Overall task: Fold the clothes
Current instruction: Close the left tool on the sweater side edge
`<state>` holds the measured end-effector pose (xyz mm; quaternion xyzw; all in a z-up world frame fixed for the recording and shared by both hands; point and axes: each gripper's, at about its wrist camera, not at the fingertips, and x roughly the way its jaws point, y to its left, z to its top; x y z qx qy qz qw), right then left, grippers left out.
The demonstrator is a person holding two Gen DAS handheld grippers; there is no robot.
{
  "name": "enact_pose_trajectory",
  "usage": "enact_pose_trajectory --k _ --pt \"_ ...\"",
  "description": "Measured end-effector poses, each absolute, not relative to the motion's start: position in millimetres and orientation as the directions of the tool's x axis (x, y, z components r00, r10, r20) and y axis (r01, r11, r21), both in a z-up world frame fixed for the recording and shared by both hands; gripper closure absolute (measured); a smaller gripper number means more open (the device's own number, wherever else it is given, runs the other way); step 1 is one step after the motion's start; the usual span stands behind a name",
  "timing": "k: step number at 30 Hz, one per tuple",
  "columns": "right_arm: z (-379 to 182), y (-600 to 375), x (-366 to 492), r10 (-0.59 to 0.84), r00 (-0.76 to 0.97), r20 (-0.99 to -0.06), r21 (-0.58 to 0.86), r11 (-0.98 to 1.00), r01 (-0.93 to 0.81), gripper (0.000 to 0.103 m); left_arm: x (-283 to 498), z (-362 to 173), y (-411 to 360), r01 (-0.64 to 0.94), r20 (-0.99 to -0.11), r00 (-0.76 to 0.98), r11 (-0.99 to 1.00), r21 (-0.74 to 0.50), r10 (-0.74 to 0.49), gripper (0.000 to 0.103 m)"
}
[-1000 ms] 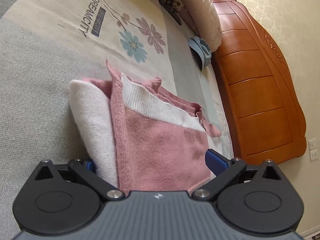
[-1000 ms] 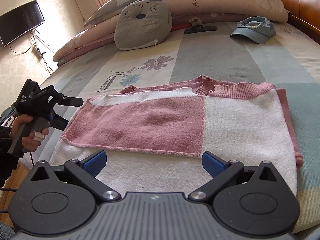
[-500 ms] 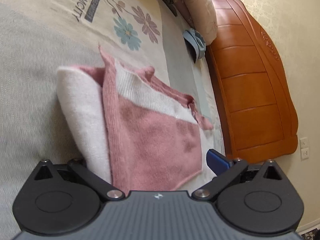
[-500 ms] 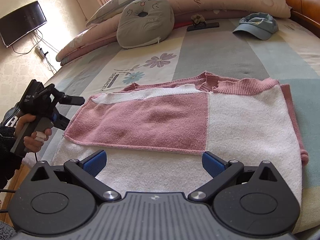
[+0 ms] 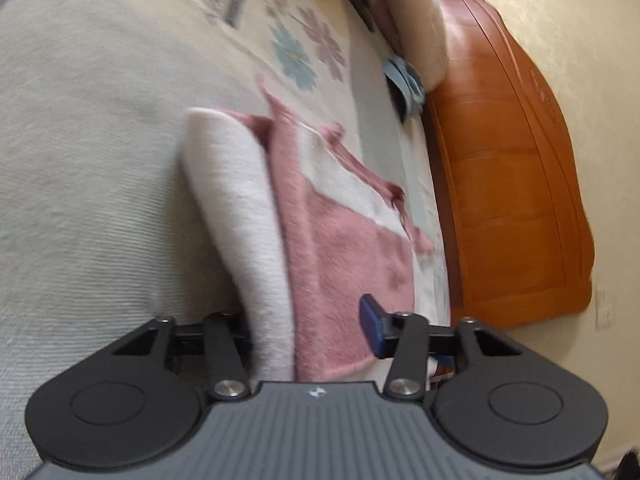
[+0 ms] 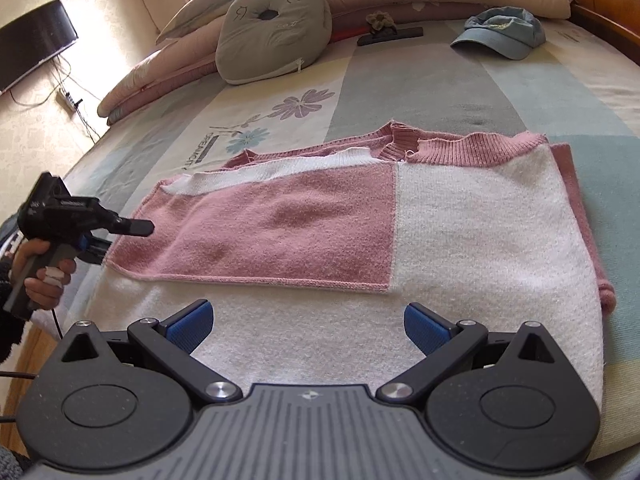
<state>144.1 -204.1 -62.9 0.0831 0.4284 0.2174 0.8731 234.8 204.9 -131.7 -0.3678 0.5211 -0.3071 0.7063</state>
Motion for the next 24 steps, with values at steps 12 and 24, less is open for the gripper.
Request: enact_pose_trajectory --k 12,24 --pt "-52.5 -181.5 170.9 0.555 0.502 -0.663 0.406 0.830 -0.382 0.000 239.6 -140.0 204.3 0.047 -0.549 0.282 0.583 -0.811 -0.787 0.080" --pt "-62.6 -125.5 209.6 0.588 0.519 -0.620 0.496 0.807 -0.322 0.000 239.7 -140.9 203.8 0.024 -0.546 0.298 0.578 -0.816 -0.783 0.080"
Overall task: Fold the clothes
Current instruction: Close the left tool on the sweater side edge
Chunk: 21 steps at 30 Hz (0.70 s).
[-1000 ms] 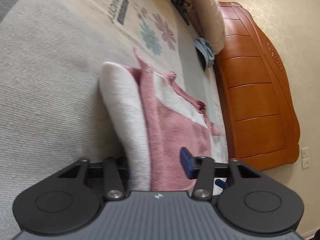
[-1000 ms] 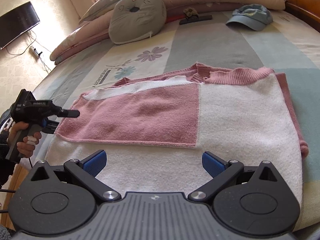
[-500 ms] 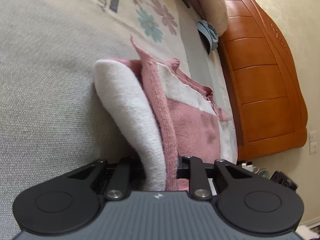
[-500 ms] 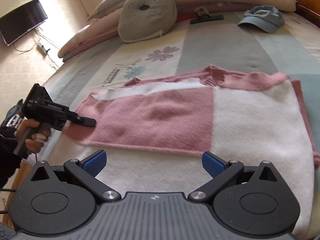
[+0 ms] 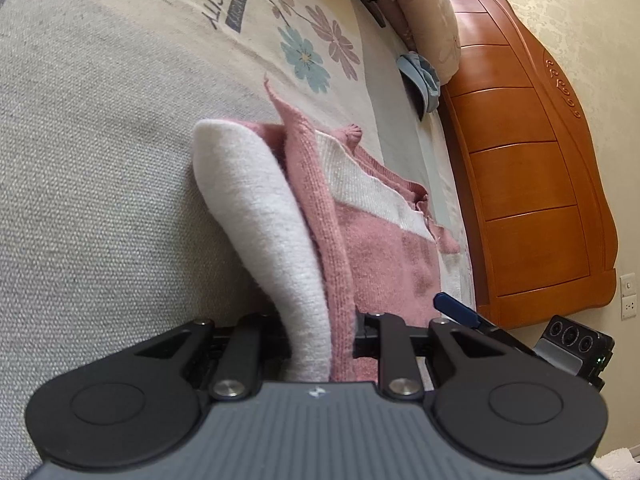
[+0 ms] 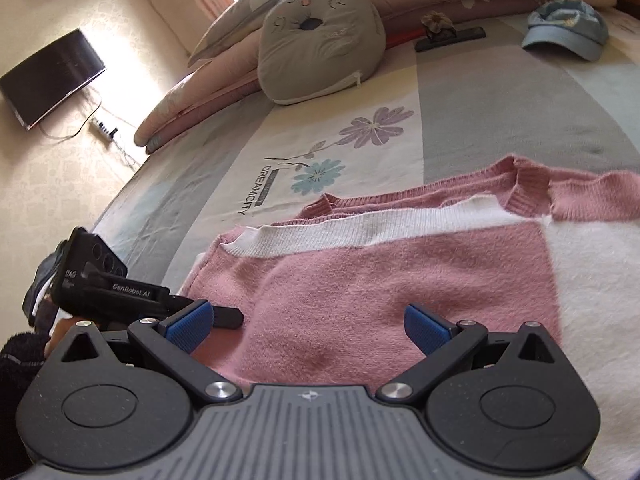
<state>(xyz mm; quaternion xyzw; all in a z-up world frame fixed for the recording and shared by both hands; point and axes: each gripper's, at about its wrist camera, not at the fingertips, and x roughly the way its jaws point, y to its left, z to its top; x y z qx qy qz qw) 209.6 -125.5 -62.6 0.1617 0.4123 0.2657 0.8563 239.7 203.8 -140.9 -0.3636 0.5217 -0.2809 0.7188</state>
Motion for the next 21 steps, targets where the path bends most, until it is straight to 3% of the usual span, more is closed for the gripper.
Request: enact_pose_trajectory --k 21 --pt "-89.3 -103.4 292.0 0.500 0.615 -0.610 0.485 0.849 -0.209 0.000 242.1 -141.9 202.5 0.033 -0.542 0.300 0.577 -0.816 -0.785 0.080"
